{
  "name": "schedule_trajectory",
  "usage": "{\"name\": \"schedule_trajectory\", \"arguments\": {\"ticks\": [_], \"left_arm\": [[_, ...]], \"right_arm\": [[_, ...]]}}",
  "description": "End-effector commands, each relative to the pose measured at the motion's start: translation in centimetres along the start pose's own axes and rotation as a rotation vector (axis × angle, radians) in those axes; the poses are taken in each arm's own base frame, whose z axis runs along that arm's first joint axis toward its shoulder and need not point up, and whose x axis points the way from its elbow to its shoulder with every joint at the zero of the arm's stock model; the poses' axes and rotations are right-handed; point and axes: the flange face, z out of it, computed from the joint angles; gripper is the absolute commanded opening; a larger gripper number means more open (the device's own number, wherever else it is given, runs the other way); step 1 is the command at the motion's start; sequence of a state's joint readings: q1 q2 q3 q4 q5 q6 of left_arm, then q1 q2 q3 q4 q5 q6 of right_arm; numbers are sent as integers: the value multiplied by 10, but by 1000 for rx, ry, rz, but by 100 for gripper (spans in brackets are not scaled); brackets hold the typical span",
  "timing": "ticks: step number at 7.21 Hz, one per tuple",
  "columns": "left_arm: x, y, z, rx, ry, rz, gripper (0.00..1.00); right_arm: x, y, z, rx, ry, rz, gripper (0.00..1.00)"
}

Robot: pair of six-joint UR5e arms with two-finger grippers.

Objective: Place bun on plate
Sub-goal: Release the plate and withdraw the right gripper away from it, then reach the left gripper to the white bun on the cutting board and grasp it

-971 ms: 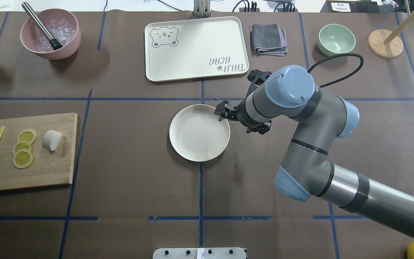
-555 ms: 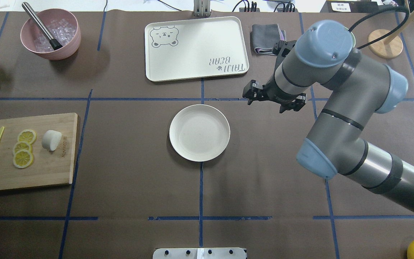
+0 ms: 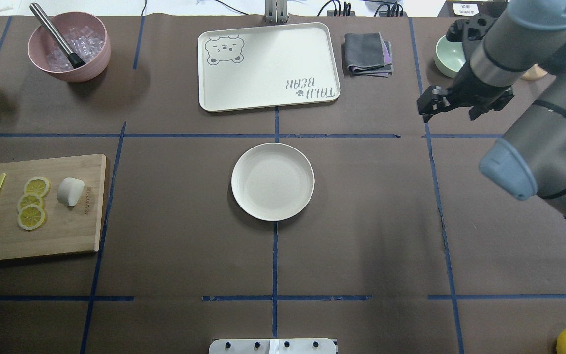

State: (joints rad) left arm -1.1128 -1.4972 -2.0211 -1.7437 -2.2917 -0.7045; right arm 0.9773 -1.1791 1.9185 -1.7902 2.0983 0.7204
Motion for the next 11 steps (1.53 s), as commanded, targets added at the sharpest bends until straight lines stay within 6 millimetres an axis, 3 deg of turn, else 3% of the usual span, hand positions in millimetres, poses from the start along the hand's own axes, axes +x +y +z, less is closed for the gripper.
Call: {"name": "schedule_trajectory", "arguments": {"ticks": [1,2,3,4,6,9,11], "left_arm": [[72,24,63,21,-12,-2,100],[73,18,79,26,-37,-6,100],[80,15,107,35,-58,24,99],[74,13,133,58,-72,39,99],[71,15,167,48,-55,33,99],[70,18,172,40,-59,34,94],[68,19,170,39,-60,31,77]], "right_arm": [[118,-8,-12,-19,25,-113,100],[164,-2,-15,-30,27,-152,100],[210,6,-21,-36,26,-172,100],[245,17,-23,-44,19,-185,100],[288,32,-28,-47,13,-168,100],[301,37,-30,-45,-1,-141,100],[301,37,-30,-44,-1,-138,100]]}}
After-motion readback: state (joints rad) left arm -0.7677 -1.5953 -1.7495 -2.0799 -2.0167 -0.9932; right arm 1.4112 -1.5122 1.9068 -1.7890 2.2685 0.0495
